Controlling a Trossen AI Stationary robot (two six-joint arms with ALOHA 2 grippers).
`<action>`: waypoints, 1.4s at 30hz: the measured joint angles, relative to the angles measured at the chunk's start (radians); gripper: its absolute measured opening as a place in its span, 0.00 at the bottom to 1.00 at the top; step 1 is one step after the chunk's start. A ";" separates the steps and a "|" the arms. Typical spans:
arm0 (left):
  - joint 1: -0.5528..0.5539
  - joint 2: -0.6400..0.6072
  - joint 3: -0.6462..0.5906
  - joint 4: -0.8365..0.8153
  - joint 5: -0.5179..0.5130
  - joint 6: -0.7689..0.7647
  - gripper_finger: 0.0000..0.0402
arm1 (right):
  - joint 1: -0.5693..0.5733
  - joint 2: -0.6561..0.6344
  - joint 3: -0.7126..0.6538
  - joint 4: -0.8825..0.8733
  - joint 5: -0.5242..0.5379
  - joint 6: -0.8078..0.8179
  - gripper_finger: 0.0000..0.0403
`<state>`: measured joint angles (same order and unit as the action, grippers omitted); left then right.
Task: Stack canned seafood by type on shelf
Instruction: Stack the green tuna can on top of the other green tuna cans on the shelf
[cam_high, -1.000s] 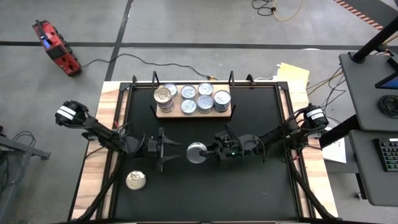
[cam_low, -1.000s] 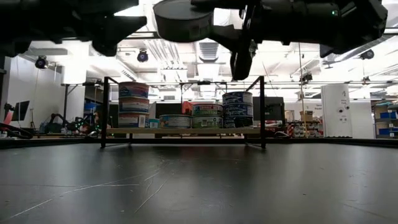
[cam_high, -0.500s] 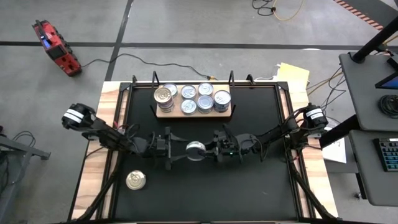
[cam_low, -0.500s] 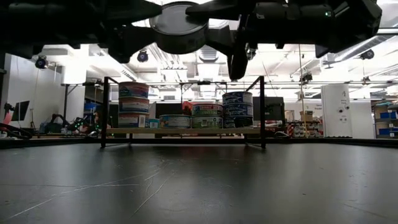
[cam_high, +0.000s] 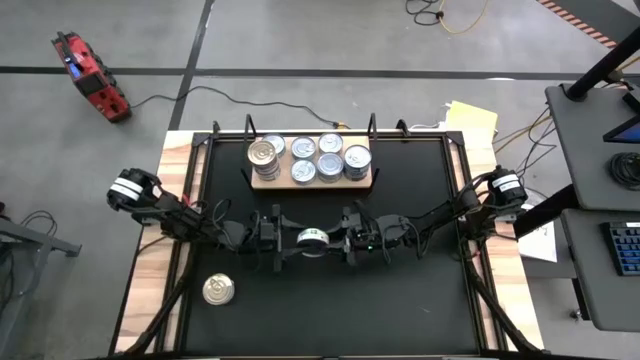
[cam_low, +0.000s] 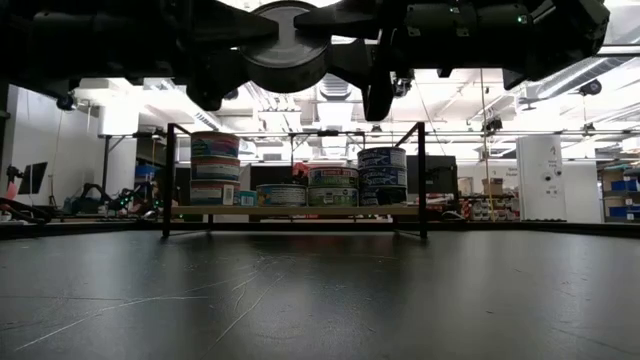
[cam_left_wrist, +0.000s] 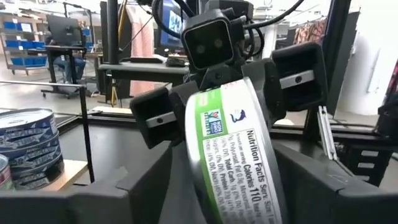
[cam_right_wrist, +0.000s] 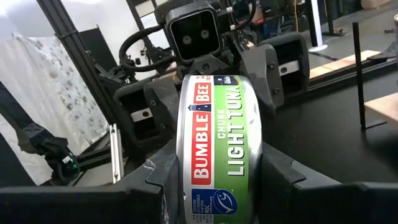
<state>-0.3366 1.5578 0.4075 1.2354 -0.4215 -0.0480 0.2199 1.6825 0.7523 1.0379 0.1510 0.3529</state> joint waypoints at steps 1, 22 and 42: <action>0.001 0.000 0.002 0.000 0.001 -0.005 0.58 | 0.000 0.000 0.002 0.000 0.000 -0.005 0.34; 0.021 -0.054 -0.028 -0.014 0.081 -0.016 0.29 | 0.000 -0.040 0.014 -0.094 0.003 -0.001 0.56; 0.023 -0.272 -0.097 -0.130 -0.002 -0.916 0.29 | 0.144 -0.163 0.054 -0.242 0.217 -1.090 0.63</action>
<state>-0.3137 1.2858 0.3107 1.1054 -0.4236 -0.9645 0.3642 1.5199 0.8068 0.7964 0.3683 -0.7374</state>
